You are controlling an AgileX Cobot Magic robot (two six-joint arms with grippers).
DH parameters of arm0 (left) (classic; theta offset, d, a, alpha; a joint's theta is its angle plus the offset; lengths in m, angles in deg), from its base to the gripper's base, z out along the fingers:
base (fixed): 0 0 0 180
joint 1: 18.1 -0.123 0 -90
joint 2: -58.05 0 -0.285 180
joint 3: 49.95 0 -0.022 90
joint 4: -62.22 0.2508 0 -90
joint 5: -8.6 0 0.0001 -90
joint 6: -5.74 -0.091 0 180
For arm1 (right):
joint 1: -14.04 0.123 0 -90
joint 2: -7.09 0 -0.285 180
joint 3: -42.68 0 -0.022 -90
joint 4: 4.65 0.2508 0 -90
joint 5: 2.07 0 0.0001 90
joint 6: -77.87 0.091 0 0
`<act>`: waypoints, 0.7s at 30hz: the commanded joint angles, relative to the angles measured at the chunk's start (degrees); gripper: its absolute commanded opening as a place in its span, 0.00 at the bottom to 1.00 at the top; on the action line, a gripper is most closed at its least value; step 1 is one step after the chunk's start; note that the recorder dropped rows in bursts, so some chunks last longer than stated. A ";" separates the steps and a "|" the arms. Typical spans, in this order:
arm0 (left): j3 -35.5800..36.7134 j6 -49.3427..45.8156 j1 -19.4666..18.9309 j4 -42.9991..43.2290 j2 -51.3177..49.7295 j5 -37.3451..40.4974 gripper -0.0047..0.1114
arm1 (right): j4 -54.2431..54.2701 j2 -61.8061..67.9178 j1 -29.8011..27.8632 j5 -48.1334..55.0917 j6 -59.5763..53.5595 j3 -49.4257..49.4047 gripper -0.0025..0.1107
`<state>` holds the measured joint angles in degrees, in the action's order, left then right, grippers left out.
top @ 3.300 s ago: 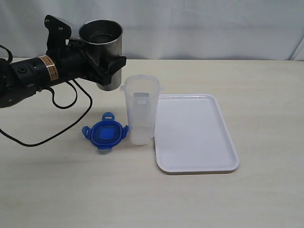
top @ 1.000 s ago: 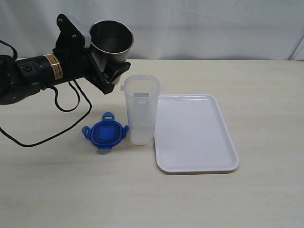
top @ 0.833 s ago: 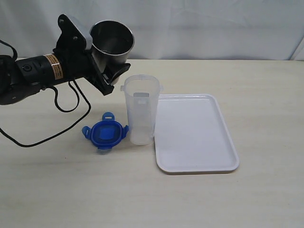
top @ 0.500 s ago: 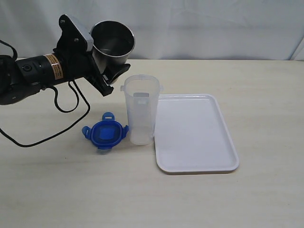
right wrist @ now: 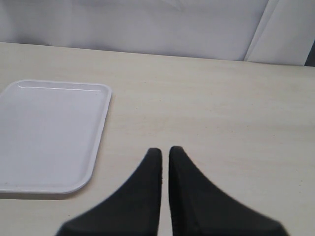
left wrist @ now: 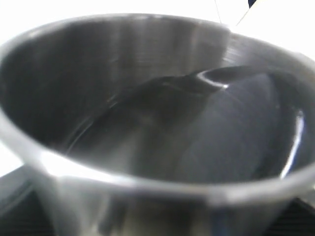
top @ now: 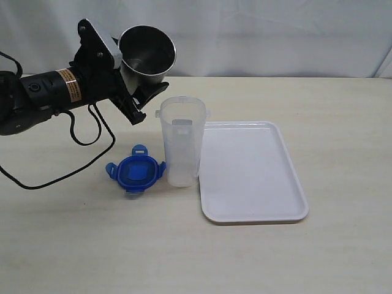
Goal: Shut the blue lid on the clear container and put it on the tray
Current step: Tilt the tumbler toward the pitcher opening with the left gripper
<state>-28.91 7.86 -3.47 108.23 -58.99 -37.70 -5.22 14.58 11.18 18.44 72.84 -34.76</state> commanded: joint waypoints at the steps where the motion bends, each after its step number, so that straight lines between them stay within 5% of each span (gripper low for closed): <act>1: -1.16 -0.88 0.05 -2.15 1.20 -4.98 0.04 | 0.13 0.29 -0.30 -0.13 -0.14 0.22 0.07; 21: -1.16 -8.66 0.05 -3.38 1.20 -4.11 0.04 | 0.13 0.29 -0.30 -0.13 -0.14 0.22 0.07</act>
<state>-28.91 0.44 -3.47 107.14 -58.99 -37.70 -5.22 14.58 11.18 18.44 72.84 -34.76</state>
